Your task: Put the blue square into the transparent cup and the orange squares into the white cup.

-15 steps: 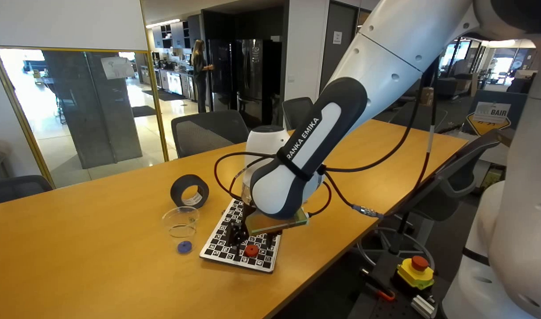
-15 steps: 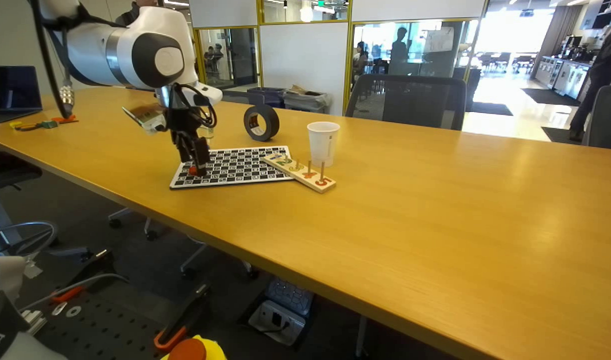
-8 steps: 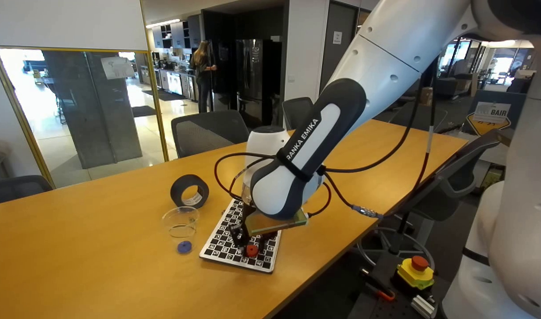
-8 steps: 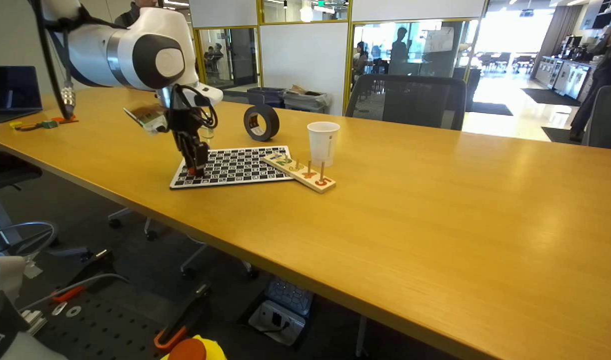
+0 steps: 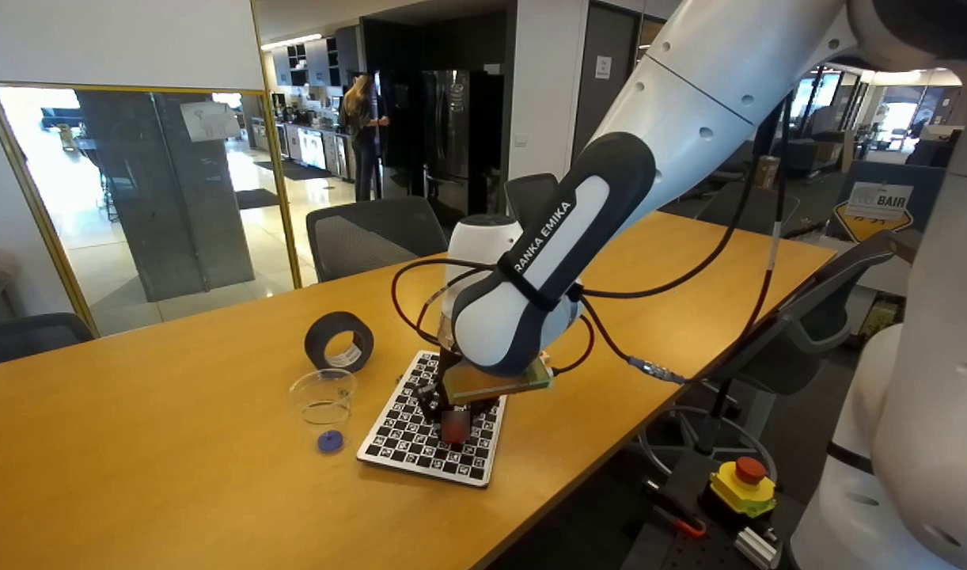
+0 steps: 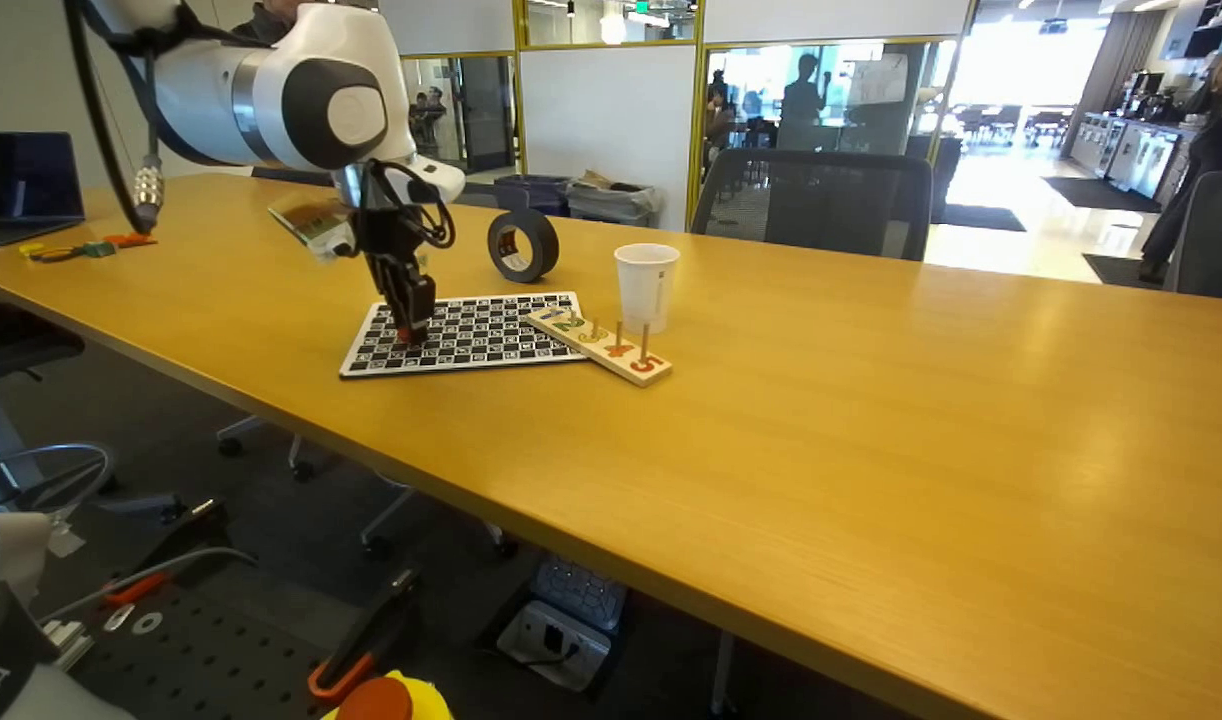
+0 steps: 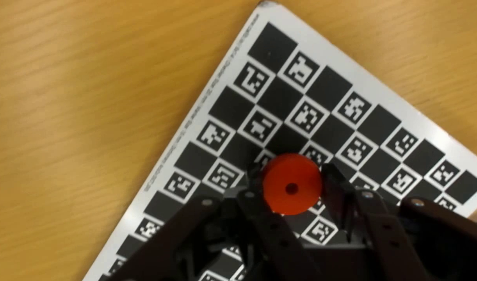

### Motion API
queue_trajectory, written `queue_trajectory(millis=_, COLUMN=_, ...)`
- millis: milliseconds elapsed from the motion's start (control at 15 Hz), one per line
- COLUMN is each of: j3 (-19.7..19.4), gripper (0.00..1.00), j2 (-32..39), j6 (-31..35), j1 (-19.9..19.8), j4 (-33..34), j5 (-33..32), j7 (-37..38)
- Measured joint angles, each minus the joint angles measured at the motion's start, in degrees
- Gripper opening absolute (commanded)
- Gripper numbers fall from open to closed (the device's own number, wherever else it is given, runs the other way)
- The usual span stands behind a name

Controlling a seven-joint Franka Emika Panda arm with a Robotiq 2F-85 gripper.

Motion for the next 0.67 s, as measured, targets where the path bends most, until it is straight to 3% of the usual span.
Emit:
queue_trajectory(millis=400, j3=-4.18, gripper=0.20, j2=-3.58, j6=-0.14, j1=-4.60, j4=4.97, j5=-1.18, j7=-5.27)
queue_trajectory(millis=667, j3=-6.95, gripper=0.20, j2=-3.54, j6=-0.72, j1=-8.33, j4=10.11, j5=-6.17, j7=-5.34)
